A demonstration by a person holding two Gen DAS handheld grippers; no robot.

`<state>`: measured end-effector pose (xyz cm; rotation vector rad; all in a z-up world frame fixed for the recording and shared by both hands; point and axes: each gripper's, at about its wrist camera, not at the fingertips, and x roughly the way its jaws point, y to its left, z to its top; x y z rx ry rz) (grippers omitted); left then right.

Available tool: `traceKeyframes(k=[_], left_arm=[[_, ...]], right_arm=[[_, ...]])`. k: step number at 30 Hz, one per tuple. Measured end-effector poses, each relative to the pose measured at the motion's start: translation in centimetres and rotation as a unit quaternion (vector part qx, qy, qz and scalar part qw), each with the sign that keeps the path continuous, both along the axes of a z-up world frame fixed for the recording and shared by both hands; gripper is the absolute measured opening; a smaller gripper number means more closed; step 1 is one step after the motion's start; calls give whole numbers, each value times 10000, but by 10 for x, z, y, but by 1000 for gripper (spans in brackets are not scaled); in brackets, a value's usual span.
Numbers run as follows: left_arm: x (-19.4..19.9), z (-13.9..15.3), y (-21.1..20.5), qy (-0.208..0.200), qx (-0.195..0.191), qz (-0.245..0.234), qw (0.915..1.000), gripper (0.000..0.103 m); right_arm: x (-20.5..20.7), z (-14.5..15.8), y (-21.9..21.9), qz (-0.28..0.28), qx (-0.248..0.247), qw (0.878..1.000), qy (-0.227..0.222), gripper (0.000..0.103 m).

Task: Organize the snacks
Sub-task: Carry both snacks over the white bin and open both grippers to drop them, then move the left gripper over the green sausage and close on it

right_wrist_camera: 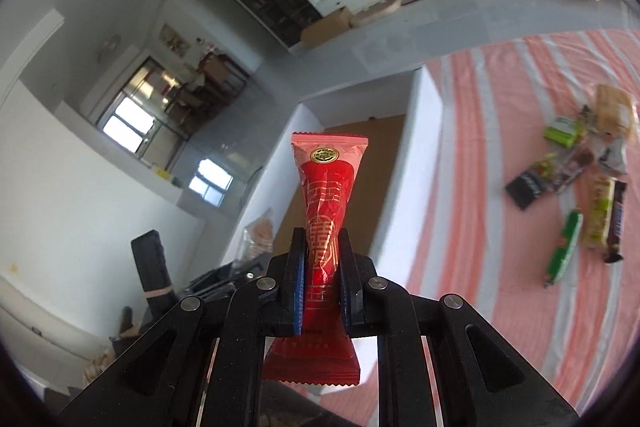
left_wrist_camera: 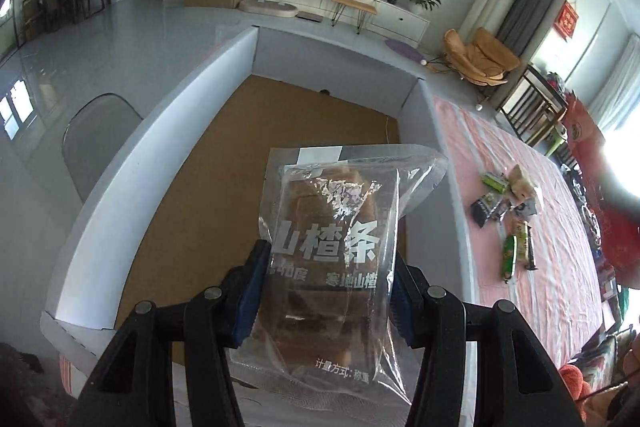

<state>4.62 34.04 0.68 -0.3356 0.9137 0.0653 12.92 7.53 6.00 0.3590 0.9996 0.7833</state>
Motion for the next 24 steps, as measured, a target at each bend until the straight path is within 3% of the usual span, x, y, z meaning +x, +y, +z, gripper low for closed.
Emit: traceKeyframes(k=[3, 4, 5, 6, 7, 12, 15, 19, 24], left_arm=[[-1, -15, 2, 105, 349, 272, 9990, 54], [-1, -18, 1, 115, 476, 377, 9981, 60], [2, -20, -2, 146, 567, 457, 9972, 76], [2, -21, -3, 124, 614, 513, 9967, 84], [1, -22, -6, 41, 638, 544, 9965, 91], [2, -14, -34, -327, 617, 332, 9970, 93], [1, 0, -64, -602, 508, -51, 9969, 95], [1, 12, -133, -782, 314, -783, 9934, 100], [13, -12, -234, -407, 149, -1803, 9827, 100]], right_arm=[[6, -25, 37, 186, 123, 9994, 257, 19], [8, -33, 43, 168, 73, 9994, 295, 30], [9, -40, 46, 153, 41, 9994, 323, 58], [8, -45, 43, 125, 42, 9994, 318, 67], [8, -50, 35, 48, -17, 9997, 245, 69], [10, -70, -36, -754, -1082, 9903, -429, 69], [6, -89, -102, -1556, -1967, 9643, -847, 69], [-1, -134, -194, -2515, -3290, 9048, -994, 69], [-19, -158, -280, -3328, -3833, 8575, -839, 69]])
